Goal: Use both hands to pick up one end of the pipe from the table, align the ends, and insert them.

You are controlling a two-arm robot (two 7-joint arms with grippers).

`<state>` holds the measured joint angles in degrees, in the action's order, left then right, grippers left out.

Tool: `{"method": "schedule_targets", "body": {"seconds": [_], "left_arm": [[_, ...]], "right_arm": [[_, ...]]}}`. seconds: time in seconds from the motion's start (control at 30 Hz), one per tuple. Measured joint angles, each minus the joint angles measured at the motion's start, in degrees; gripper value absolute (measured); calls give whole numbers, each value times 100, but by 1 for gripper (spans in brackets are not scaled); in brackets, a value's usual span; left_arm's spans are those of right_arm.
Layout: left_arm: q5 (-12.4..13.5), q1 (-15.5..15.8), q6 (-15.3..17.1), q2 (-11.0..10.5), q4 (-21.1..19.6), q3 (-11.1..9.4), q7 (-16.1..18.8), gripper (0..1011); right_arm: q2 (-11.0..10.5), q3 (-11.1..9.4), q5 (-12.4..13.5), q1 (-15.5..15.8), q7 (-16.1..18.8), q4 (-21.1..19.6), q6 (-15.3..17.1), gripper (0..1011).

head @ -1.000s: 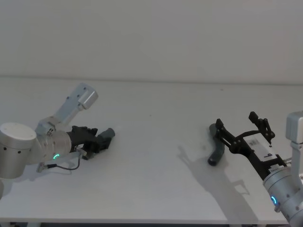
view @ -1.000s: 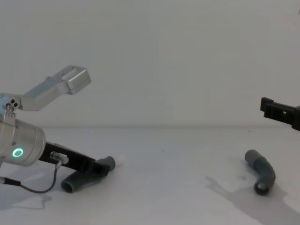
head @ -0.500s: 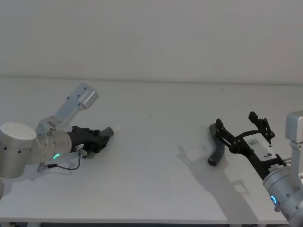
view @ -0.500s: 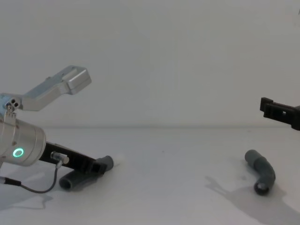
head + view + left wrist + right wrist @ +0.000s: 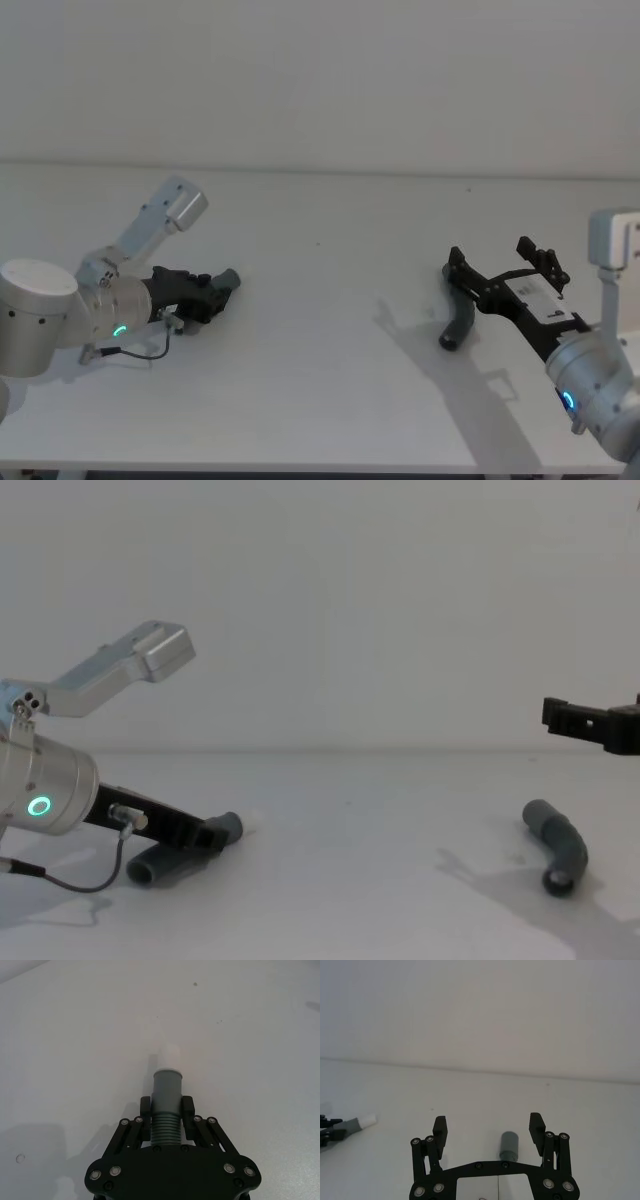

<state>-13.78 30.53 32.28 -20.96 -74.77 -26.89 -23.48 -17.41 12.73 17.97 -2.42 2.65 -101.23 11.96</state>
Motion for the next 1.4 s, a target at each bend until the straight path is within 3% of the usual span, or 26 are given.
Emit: {"method": "schedule_targets", "body": {"seconds": [0.43, 0.53, 0.8, 1.4], "left_arm": [[0, -1, 0, 0, 0, 1, 1, 353], [0, -1, 0, 1, 0, 0, 1, 353], [0, -1, 0, 0, 0, 0, 1, 353], [0, -1, -1, 0, 0, 0, 1, 353]], "right_arm": [[279, 7, 61, -368, -420, 111, 1252, 1010], [326, 66, 1, -502, -549, 179, 1626, 1009], [370, 252, -216, -863, -746, 484, 2224, 1010], [461, 445, -456, -1326, -816, 1089, 2709, 1010]]}}
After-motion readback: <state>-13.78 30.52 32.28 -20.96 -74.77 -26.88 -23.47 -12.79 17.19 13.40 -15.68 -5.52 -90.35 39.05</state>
